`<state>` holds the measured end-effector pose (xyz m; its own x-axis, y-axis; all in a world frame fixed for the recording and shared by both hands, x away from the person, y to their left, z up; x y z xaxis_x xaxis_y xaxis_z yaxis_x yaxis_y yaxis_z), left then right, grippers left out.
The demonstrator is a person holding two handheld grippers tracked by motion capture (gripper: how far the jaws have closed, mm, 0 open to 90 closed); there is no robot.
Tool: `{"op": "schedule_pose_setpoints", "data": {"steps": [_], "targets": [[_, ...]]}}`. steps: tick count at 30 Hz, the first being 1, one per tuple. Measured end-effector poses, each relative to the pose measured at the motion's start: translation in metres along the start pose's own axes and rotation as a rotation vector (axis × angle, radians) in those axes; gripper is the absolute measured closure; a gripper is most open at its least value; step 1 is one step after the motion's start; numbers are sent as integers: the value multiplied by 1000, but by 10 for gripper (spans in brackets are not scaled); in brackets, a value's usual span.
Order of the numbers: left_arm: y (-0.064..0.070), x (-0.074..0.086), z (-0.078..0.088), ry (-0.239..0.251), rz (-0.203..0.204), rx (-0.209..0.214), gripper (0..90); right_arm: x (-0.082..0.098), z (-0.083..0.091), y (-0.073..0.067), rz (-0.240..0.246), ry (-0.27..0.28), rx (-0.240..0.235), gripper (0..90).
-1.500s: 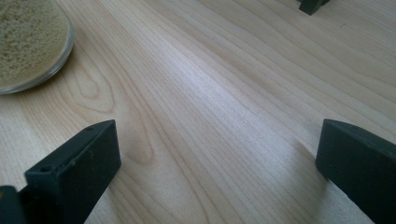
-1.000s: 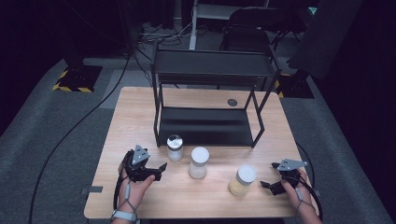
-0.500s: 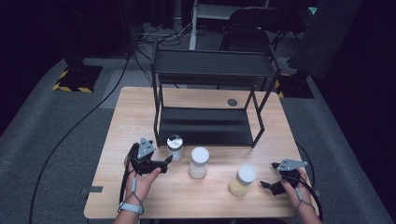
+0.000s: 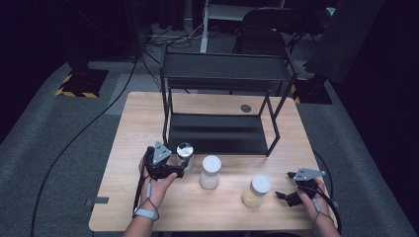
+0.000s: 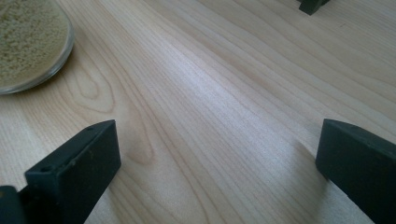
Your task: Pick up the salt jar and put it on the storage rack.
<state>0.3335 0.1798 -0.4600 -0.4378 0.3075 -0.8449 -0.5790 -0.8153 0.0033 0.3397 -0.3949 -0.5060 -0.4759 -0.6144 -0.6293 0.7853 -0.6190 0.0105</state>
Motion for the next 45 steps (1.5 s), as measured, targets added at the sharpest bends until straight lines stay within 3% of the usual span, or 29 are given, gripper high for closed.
{"op": "schedule_pose_setpoints", "data": {"steps": [15,28,37,42,45], "targets": [[0,7,-27,49,6,32,70,0,0,0,0,0,0,0],[-4,13,-42,-12,12,36,70,0,0,0,0,0,0,0],[-4,15,-50,-48,3,60,176,0,0,0,0,0,0,0],[0,14,-51,-62,-39,42,299,0,0,0,0,0,0,0],[-2,15,-52,-59,-35,51,300,0,0,0,0,0,0,0]]}}
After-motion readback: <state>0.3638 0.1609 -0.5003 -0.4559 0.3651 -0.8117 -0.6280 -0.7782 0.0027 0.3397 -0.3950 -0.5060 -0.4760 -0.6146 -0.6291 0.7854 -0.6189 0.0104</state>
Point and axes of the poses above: each handheld gripper's, and its own axes: z roughly backward along the jaws, x roughly out of its underside, y roughly to its right, the point moved 8 cm from there along -z, roughly forward along the jaws, and after that the axes turned 7 degrees about -y, right-handed, at the moved point
